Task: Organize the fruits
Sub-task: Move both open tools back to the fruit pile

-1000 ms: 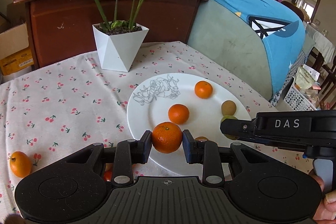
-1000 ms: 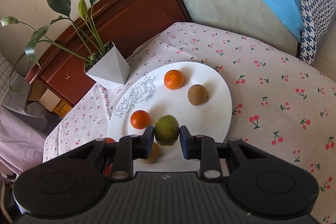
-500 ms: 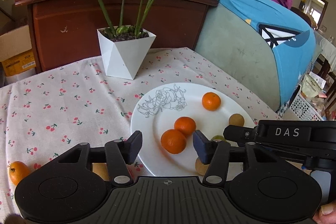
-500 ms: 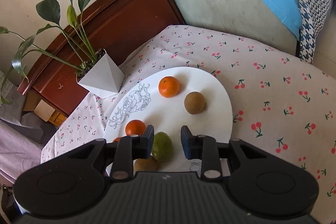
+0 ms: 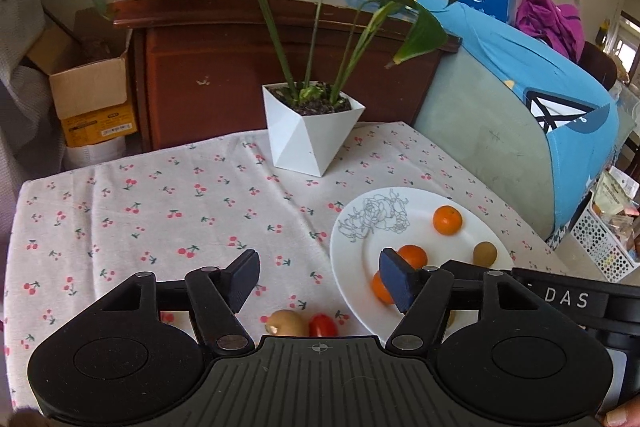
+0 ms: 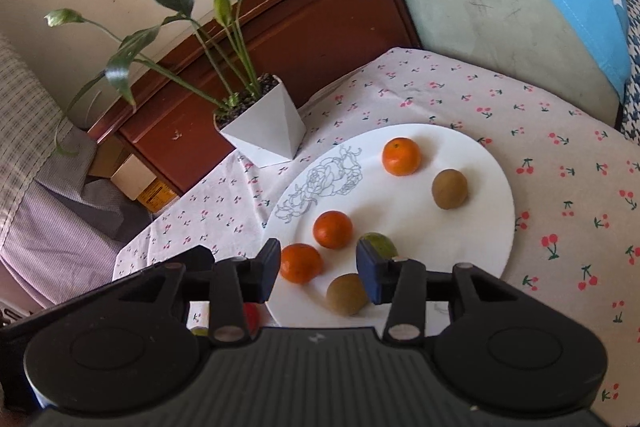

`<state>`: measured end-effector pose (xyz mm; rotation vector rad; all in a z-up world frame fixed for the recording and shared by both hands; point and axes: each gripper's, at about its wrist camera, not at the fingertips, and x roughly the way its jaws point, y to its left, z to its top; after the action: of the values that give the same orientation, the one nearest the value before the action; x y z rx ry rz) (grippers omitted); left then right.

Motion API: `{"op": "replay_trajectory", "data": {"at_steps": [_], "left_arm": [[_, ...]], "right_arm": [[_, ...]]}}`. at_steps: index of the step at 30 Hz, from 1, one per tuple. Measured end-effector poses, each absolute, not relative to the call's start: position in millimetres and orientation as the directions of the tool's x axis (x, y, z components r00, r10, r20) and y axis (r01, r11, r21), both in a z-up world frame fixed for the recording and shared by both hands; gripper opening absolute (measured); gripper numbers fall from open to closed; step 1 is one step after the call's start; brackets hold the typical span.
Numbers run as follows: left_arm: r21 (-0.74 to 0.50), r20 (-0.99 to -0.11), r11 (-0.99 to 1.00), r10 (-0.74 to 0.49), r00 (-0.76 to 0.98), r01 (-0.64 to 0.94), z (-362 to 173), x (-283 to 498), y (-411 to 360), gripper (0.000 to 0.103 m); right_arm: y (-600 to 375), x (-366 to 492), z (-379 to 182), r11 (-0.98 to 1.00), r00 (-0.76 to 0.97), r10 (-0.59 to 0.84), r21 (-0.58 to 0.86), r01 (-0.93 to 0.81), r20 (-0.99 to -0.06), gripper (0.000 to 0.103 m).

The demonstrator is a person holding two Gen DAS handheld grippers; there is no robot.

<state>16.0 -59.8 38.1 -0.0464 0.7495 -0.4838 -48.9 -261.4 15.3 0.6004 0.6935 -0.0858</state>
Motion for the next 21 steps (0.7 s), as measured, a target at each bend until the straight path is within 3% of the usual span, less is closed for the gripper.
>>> {"op": "replay_trajectory", "data": {"at_steps": [21], "left_arm": [[-0.201,-0.677,0.964,-0.265,0.687,0.174,31,2,28,0.071]], "right_arm": [[-186,-51,5,0.898,0.7,0.294,0.439,0.03,-0.651,0.044]]}}
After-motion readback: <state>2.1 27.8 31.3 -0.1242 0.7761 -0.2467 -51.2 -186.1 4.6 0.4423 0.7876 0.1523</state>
